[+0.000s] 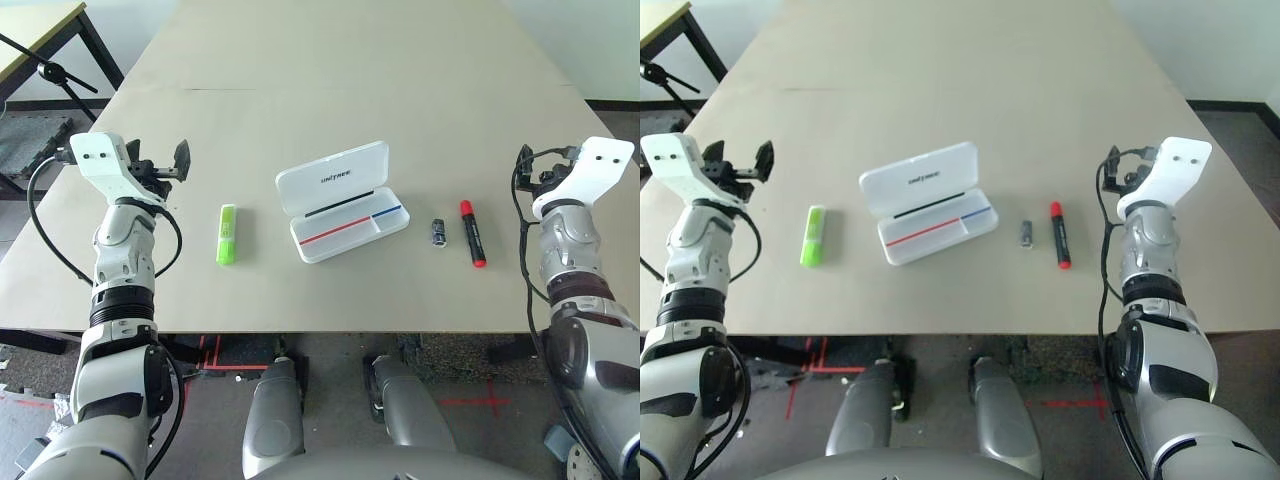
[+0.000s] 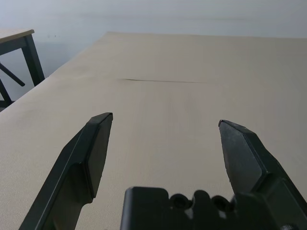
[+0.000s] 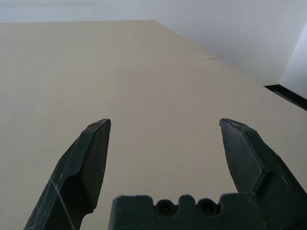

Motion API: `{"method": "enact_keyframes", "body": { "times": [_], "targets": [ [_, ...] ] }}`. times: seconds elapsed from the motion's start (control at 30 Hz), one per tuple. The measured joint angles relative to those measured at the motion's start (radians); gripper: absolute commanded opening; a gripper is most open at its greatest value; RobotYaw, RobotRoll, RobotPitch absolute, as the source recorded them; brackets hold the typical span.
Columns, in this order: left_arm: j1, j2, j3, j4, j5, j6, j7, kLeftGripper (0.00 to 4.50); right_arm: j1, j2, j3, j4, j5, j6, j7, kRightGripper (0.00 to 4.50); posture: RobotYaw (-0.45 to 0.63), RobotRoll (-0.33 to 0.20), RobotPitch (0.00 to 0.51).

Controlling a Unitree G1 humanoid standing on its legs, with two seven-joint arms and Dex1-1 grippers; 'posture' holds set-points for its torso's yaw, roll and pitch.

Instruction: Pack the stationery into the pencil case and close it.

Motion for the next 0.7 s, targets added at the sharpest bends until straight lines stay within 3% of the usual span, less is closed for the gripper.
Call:
{"method": "enact_keyframes", "body": {
  "times": [0.1,0.37,0.7],
  "targets": [
    [0.003,0.002,0.001,-0.02,-0.015,0.015,-0.021,4.46,0.0,-0.003,0.003,-0.003,0.001,0.0,0.032,4.5,-0.01,0.0,0.153],
    [0.078,0.118,0.006,-0.318,-0.096,0.183,-0.189,4.46,0.001,-0.05,0.032,-0.047,0.009,0.017,0.245,4.5,0.0,0.0,0.157],
    [0.173,0.154,-0.034,-0.707,-0.255,0.462,-0.328,4.46,0.0,-0.082,0.082,-0.149,0.022,0.123,0.476,4.5,0.02,0.0,0.151]
  ]
}}
